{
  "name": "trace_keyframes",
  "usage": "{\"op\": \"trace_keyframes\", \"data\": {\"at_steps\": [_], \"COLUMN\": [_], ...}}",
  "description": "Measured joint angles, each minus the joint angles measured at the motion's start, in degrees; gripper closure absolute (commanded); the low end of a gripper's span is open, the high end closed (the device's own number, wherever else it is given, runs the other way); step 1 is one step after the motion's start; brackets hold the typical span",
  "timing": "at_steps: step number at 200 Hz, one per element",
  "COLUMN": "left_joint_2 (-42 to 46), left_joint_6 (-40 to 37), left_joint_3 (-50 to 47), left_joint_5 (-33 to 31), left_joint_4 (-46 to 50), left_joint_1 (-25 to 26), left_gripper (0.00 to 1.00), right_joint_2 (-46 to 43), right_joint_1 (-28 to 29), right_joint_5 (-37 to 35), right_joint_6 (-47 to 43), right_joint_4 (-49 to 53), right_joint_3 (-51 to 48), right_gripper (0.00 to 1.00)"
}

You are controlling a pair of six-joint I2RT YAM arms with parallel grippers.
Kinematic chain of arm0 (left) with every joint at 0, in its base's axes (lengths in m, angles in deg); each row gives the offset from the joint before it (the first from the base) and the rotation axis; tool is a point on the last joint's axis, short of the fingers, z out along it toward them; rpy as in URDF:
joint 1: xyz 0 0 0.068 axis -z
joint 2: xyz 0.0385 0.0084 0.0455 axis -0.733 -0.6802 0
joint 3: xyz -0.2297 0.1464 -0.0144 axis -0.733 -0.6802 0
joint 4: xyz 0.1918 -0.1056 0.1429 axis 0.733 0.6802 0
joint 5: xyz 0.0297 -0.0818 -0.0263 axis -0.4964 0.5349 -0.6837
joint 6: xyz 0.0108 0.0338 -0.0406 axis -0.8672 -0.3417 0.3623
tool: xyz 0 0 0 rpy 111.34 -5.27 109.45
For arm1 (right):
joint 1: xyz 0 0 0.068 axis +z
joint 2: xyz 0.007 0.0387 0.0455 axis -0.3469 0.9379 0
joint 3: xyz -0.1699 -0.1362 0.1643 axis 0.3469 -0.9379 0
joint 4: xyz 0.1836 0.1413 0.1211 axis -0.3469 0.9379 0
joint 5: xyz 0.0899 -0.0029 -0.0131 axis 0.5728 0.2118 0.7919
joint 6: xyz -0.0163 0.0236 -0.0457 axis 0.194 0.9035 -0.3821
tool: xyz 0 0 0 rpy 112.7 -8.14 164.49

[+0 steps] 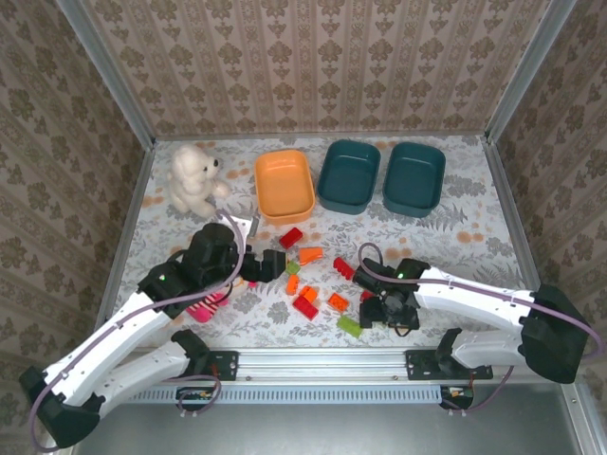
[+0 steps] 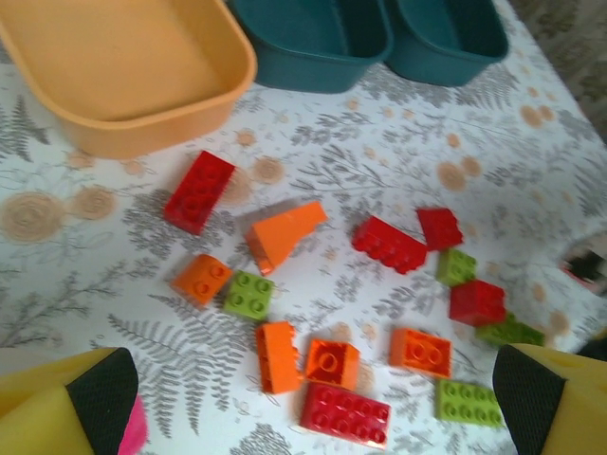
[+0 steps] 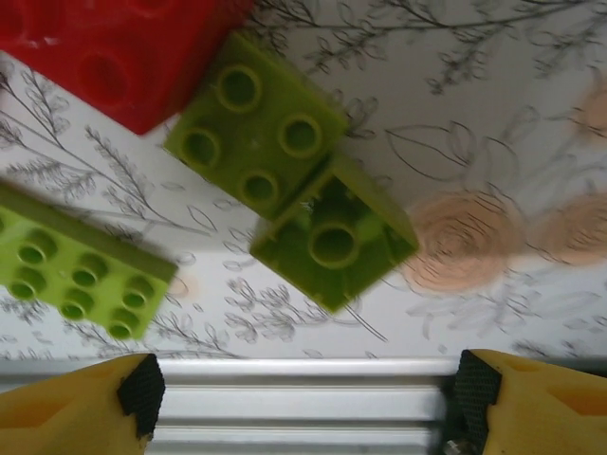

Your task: Sort the legos into containers by color

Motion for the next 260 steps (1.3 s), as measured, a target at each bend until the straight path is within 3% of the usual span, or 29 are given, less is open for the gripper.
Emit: {"op": "trace_keyframes", "data": {"at_steps": [45, 100, 145, 175, 260], "left_joint_2": [4.1, 7.3, 7.4, 7.4, 7.4], "left_joint_6": [-0.3, -0.3, -0.3, -0.3, -0.3], "left_joint_3": [-0.6, -0.6, -0.7, -0.7, -1.5], "left_joint_5": [4.4, 5.6, 6.2, 6.5, 6.6], "left_joint_4": [1.8, 4.2, 4.9, 5.0, 5.0], "left_joint_1": [0.0, 0.0, 0.0, 0.0, 0.0], "left_gripper": [0.00, 0.00, 0.00, 0.00, 0.00], "right_joint_2": [2.3, -0.7, -1.8, 0.3, 0.6], "right_joint_1": [-0.3, -2.1, -6.2, -8.0, -8.4], "right_joint_5": [0.4, -0.8, -1.7, -1.8, -1.3], "right_joint_6": [4.8, 10.0, 10.2, 9.2, 10.8], "right_joint_4": [-7.3, -9.5, -11.9, -12.0, -12.2], "right_joint_3": [-3.7, -8.1, -8.6, -8.0, -7.5], "right_gripper": [0.30, 0.34, 0.35, 0.42, 0.50]}}
